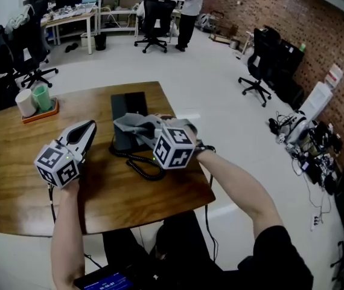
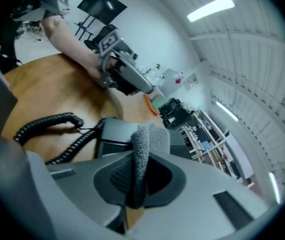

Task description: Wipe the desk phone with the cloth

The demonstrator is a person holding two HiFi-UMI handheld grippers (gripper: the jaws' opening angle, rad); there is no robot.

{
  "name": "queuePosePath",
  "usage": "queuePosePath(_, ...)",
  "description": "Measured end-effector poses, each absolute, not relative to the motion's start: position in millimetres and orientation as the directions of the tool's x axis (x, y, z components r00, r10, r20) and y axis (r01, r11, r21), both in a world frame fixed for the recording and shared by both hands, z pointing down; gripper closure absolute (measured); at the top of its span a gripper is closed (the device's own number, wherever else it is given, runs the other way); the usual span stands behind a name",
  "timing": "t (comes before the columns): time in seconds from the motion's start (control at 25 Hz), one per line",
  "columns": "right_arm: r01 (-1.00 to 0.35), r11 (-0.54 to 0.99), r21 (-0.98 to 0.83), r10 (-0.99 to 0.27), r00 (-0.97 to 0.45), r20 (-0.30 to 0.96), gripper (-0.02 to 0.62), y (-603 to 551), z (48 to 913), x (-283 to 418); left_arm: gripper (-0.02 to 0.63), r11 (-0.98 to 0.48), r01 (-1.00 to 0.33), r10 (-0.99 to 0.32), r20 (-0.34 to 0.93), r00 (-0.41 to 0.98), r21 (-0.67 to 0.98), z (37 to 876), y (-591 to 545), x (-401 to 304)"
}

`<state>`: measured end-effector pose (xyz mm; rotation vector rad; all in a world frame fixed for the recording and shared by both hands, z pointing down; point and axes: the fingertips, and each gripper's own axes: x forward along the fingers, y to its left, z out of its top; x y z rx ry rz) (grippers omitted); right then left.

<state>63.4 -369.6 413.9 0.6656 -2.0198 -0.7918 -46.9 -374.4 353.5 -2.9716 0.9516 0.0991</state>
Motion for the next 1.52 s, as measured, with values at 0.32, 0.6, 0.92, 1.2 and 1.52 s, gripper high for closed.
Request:
queuePosePath(0.32,-0.009,0.743,0.669,-0.567,-0.54,0.623,0.571,-315,420,72,0.606,-0.815,-0.58,-0.579,-0.06,0.813,0.003,354,-375,-47)
queuePosePath(0.6,-0.507,0.488,0.711,-0.856,-0.438,0.275,0.571,-460,326,89,0.606,-0.812,-0.583,-0.583,-0.063,0.81,0.012,355,-375,-49)
queuePosePath(0.92,-0.456,0.523,0.72,-0.842,-0.405,0.356,0.571,-470,362,85,0.606,-0.813,-0.582,-0.581,-0.067,0.811,0.007,355,-374,-48)
queuePosePath(1.2,-0.234,0.636,0.736,-0.723,-0.515,0.461,0.571,-368,408,75,0.606,-0.813,-0.582,-0.581,-0.068,0.811,0.001,352,-376,-48)
queuePosePath(1.52,-0.03,0.735,0.677,-0.572,-0.562,0.597,0.571,-311,414,84,0.606,-0.811,-0.585,-0.584,-0.062,0.809,-0.001,351,-376,-46)
